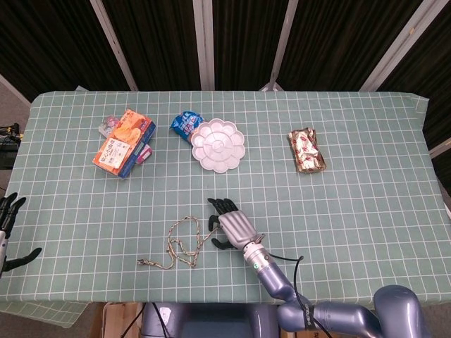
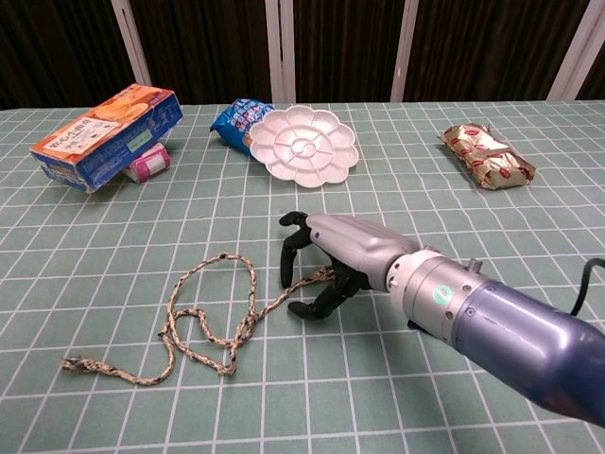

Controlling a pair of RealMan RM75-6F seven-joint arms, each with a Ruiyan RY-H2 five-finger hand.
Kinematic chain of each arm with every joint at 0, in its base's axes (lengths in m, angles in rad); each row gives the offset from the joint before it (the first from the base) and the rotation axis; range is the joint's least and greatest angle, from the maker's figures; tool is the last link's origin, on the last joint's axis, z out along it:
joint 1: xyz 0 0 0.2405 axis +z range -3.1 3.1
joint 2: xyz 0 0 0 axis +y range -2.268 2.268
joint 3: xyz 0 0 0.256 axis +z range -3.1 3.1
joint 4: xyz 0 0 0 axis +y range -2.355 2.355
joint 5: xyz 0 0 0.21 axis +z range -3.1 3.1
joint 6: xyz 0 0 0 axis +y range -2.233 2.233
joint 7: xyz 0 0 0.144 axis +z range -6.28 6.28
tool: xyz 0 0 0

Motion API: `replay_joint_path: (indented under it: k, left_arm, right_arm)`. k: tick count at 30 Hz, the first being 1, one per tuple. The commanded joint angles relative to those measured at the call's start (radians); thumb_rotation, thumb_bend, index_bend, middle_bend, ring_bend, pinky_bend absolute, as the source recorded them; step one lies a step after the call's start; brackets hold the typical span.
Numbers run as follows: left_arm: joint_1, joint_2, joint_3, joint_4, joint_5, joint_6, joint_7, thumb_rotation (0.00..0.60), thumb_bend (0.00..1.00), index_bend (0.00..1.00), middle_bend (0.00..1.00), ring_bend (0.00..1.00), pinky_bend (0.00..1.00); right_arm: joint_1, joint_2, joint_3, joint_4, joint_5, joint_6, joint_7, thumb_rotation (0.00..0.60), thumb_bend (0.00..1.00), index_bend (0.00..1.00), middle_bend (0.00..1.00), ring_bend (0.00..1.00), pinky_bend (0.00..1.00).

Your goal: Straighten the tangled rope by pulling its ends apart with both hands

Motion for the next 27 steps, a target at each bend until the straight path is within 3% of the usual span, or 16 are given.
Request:
replay_joint_path:
  k: [1, 27]
  left_arm:
    - [0.000, 0.001, 0.000, 0.000, -0.001, 0.000, -0.002, 0.600, 0.01, 0.02, 0.00, 0.00, 0.00]
    - [-0.002, 0.004, 0.002, -0.008, 0.004, -0.001, -0.007, 0.600, 0.01, 0.02, 0.00, 0.00, 0.00]
  right_arm:
    - [0.003, -0.005, 0.001, 0.005, 0.001, 0.003, 0.000, 0.600, 0.36, 0.52, 0.08, 0.00, 0.00]
    - [0.001, -0.016, -0.010, 0.002, 0.026, 0.024, -0.018, 0.600, 0.43, 0.63, 0.12, 0.00, 0.00]
